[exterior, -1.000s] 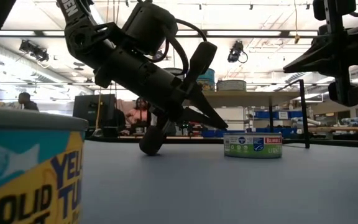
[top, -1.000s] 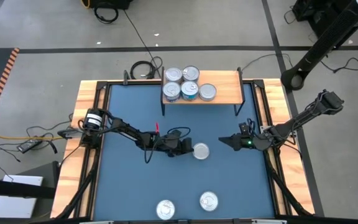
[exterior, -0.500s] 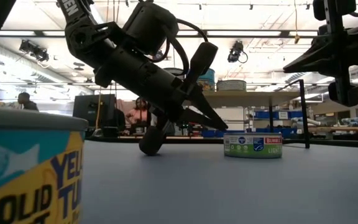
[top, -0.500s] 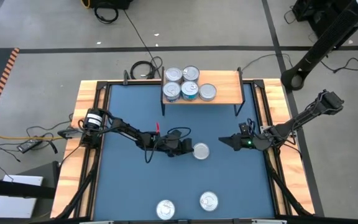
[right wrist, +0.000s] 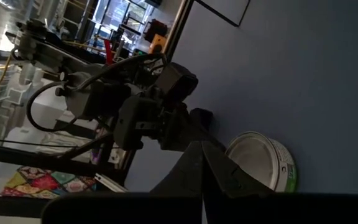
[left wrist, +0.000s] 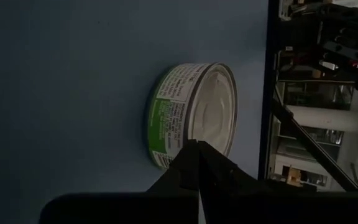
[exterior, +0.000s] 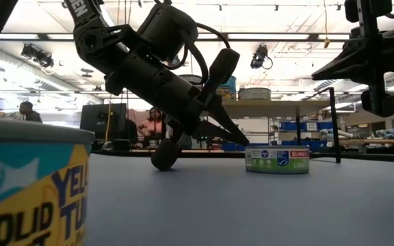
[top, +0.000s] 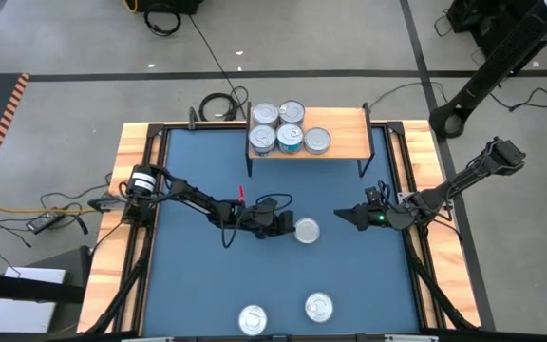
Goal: Stack canned seafood by type on shelf
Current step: Stack the green tuna can on top of the green tuna can on the shelf
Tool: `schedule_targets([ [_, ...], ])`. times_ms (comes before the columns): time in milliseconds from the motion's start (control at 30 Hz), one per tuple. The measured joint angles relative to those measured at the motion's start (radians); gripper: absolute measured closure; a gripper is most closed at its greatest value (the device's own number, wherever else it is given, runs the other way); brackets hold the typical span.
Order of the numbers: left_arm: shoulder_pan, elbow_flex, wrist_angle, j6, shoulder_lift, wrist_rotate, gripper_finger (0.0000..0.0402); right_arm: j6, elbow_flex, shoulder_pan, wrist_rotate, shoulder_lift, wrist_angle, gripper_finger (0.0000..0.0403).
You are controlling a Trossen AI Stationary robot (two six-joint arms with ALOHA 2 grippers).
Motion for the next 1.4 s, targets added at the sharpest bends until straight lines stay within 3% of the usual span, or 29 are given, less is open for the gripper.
schedule_targets([
  [367, 0.002, -0.003, -0.051, 0.003, 0.000, -0.005, 0.0402, -0.001, 0.000, 0.000, -0.034, 0.000, 0.000, 0.0401],
  [800, 0.001, 0.002, -0.057, 0.013, 0.001, -0.005, 0.0402, -0.084, 0.001, -0.041, -0.218, 0.103, -0.106, 0.0389],
  [933, 0.001, 0.003, -0.057, 0.013, 0.001, -0.005, 0.0402, -0.116, 0.001, -0.042, -0.251, 0.156, -0.063, 0.0329],
  [1267, 0.001, 0.003, -0.057, 0.017, 0.001, -0.005, 0.0402, 0.086, 0.001, -0.070, -0.227, 0.325, 0.133, 0.0093],
  [1400, 0.000, 0.003, -0.057, 0.018, 0.001, -0.009, 0.0402, 0.126, 0.001, -0.096, -0.229, 0.410, 0.246, 0.0053],
])
